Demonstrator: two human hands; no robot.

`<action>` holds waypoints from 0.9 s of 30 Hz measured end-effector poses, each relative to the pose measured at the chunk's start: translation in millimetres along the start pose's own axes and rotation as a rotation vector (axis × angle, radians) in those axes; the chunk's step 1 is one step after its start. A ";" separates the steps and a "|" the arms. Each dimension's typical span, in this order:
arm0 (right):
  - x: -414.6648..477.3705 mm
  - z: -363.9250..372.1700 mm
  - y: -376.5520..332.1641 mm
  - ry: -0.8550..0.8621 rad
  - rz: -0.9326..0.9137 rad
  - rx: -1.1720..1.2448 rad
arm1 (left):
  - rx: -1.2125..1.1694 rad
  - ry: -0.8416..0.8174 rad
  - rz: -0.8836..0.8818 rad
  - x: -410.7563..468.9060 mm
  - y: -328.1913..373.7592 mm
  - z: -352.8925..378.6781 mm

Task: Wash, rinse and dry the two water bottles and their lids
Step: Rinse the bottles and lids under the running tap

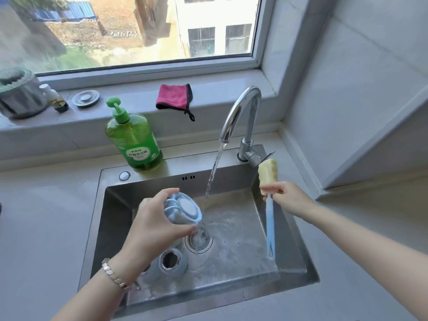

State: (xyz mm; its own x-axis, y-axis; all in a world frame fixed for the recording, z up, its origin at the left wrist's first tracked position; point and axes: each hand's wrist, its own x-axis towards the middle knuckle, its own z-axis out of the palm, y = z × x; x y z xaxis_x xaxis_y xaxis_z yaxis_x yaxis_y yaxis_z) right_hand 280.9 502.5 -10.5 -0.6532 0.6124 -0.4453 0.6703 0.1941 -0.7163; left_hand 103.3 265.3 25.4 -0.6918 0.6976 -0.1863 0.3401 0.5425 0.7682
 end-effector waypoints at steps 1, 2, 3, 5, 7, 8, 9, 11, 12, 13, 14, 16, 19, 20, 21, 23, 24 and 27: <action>-3.9 -4.3 -2.0 -0.019 -0.009 0.036 | 0.013 0.003 0.017 2.3 4.7 -3.4; -7.7 -9.6 -3.5 -0.021 -0.022 0.053 | 0.026 0.006 0.043 5.1 9.6 -7.2; -10.5 -14.9 -5.2 -0.012 -0.035 0.060 | 0.038 0.006 0.070 8.6 14.6 -11.1; -15.3 -29.0 -12.7 0.040 -0.062 0.064 | 0.062 0.012 0.132 16.2 28.9 -18.9; -18.4 -46.2 -23.9 0.103 -0.052 0.060 | 0.071 0.031 0.195 24.5 50.6 -27.9; -19.9 -55.8 -32.0 0.127 -0.051 0.029 | 0.074 0.042 0.226 29.2 64.0 -33.1; -20.8 -66.5 -40.6 0.149 -0.047 -0.044 | 0.079 0.051 0.258 34.8 78.4 -38.7; -25.6 -89.7 -63.7 0.193 -0.020 -0.248 | 0.068 0.060 0.311 47.8 111.8 -49.7; -30.8 -102.3 -79.4 0.224 -0.007 -0.333 | 0.052 0.056 0.346 54.7 130.0 -54.7; -36.1 -115.6 -96.2 0.272 -0.019 -0.394 | 0.042 0.050 0.378 61.6 149.1 -59.7; -41.3 -129.6 -112.8 0.318 -0.059 -0.410 | 0.040 0.048 0.404 67.1 168.6 -64.8; -51.8 -162.4 -147.3 0.435 -0.198 -0.317 | 0.000 0.051 0.445 80.1 204.2 -76.5; -68.2 -216.2 -196.8 0.632 -0.377 -0.175 | -0.076 0.037 0.489 95.4 257.6 -95.3; -73.8 -233.2 -211.9 0.687 -0.420 -0.128 | -0.084 0.049 0.505 99.5 274.8 -101.8; -78.7 -249.7 -225.7 0.737 -0.454 -0.070 | -0.091 0.062 0.523 101.0 291.7 -107.9; -85.7 -280.5 -247.3 0.831 -0.495 0.028 | -0.102 0.074 0.557 103.0 320.2 -118.2; -87.8 -295.0 -256.1 0.874 -0.493 0.043 | -0.101 0.078 0.569 104.4 333.1 -122.6; -87.2 -325.7 -271.2 0.962 -0.445 0.034 | -0.068 0.110 0.587 107.7 358.0 -129.9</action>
State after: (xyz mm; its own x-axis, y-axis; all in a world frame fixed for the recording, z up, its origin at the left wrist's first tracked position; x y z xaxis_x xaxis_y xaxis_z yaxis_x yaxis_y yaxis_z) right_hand 270.8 646.1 397.6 -0.2740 0.8429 0.4631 0.4194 0.5381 -0.7312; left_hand 67.8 473.8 360.0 -0.4637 0.8170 0.3427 0.6465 0.0475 0.7614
